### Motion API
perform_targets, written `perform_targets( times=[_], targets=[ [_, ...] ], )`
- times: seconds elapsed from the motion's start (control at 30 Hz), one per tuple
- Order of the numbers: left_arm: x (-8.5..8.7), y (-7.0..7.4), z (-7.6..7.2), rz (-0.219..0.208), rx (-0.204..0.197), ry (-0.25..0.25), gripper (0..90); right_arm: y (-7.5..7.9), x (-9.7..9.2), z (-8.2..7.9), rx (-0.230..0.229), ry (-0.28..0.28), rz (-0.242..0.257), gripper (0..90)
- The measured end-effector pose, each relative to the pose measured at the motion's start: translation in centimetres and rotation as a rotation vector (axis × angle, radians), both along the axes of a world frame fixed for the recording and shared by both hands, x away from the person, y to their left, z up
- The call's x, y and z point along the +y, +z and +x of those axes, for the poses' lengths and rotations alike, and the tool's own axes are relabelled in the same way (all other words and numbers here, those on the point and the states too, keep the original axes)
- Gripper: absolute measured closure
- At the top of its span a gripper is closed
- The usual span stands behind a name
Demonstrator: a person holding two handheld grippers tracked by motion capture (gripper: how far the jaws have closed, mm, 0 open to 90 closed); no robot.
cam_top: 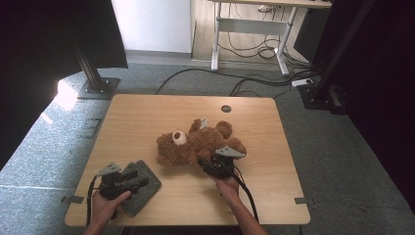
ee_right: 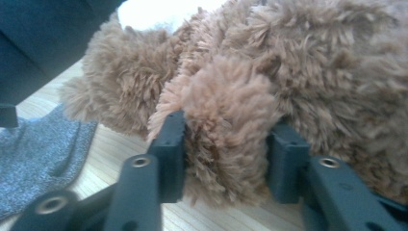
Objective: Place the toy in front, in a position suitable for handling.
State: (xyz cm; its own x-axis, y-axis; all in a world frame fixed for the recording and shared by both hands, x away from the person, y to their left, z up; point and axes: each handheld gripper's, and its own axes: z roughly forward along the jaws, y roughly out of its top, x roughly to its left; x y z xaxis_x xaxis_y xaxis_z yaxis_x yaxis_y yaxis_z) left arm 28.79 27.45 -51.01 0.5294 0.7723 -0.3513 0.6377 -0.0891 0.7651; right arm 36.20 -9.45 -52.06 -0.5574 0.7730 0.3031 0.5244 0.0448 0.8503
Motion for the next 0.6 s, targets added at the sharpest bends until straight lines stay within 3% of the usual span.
perform_targets(
  times=[0.1, 0.13, 0.17, 0.3, 0.6],
  targets=[
    [0.1, 0.0, 0.0, -0.001, 0.000, 0.003, 31.3, 0.6, -0.8, -0.5, -0.045, -0.012, 0.005, 38.2],
    [0.1, 0.0, 0.0, -0.001, 0.000, 0.003, 31.3, 0.6, -0.8, -0.5, -0.045, -0.012, 0.005, 38.2],
    [0.1, 0.0, 0.0, 0.000, 0.000, 0.004, 31.3, 0.9, -1.4, -0.9, -0.076, -0.016, 0.006, 34.1],
    [0.1, 0.0, 0.0, 0.003, 0.001, 0.005, 31.3, 1.3, -3.0, -1.6, -0.117, -0.024, 0.000, 31.4],
    [0.3, 0.1, 0.0, 0.010, 0.008, 0.031, 30.5, 1.7, -6.9, -2.4, -0.144, -0.097, 0.004, 30.7]
  ],
)
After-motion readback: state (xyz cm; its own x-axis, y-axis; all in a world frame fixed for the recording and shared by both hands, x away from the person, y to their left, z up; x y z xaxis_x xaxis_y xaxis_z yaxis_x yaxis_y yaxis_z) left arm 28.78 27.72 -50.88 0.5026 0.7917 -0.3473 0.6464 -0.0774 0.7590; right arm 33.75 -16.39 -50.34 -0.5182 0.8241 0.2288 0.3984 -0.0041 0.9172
